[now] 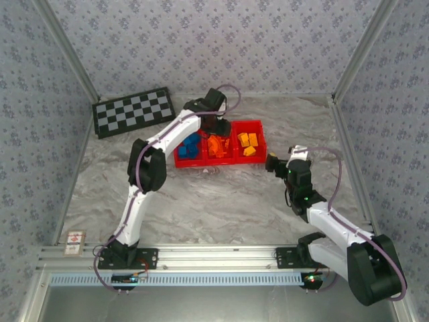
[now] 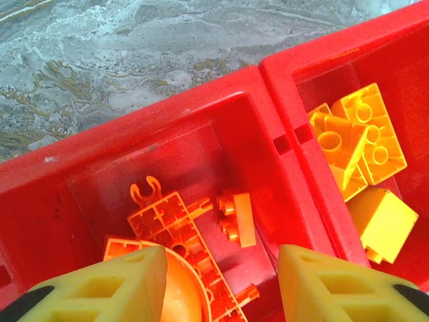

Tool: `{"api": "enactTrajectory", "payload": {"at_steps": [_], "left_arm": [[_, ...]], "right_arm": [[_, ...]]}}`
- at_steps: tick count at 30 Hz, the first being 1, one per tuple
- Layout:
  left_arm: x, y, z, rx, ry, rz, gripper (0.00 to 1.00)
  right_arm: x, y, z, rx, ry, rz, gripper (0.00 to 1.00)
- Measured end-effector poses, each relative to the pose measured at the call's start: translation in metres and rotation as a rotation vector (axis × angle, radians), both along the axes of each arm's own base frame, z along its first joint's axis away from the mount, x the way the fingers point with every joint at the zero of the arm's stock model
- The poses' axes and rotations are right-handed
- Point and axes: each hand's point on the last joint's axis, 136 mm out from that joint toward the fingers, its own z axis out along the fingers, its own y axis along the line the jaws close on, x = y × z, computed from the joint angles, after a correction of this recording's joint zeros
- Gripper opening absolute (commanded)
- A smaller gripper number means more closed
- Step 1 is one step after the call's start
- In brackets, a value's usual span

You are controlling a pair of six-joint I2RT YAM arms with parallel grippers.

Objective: Sort the legos into containers by color
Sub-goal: Place the lego in the container, then reset both arms

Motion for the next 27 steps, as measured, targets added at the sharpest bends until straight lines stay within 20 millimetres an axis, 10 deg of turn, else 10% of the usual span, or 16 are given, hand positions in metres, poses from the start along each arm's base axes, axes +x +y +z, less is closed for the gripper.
{"api": "enactTrajectory", "payload": {"at_steps": [9,14,27], "left_arm": [[-0.024,0.028,0.033,-0.034,-0.095,0.031,1.0],[-0.036,0.061,0.083,-0.093,-0.24,0.089,1.0],[-0.119,0.251,0.092,-0.057,-0.65,0.485,1.0]], "right_arm": [[0.0,0.0,-0.003,-0.003,0.011,-0.001,1.0],[0.001,-0.003,-0.005,0.0,0.014,-0.011,1.0],[0.002,-0.022,-0.006,0.024,0.014,-0.075,1.0]]}}
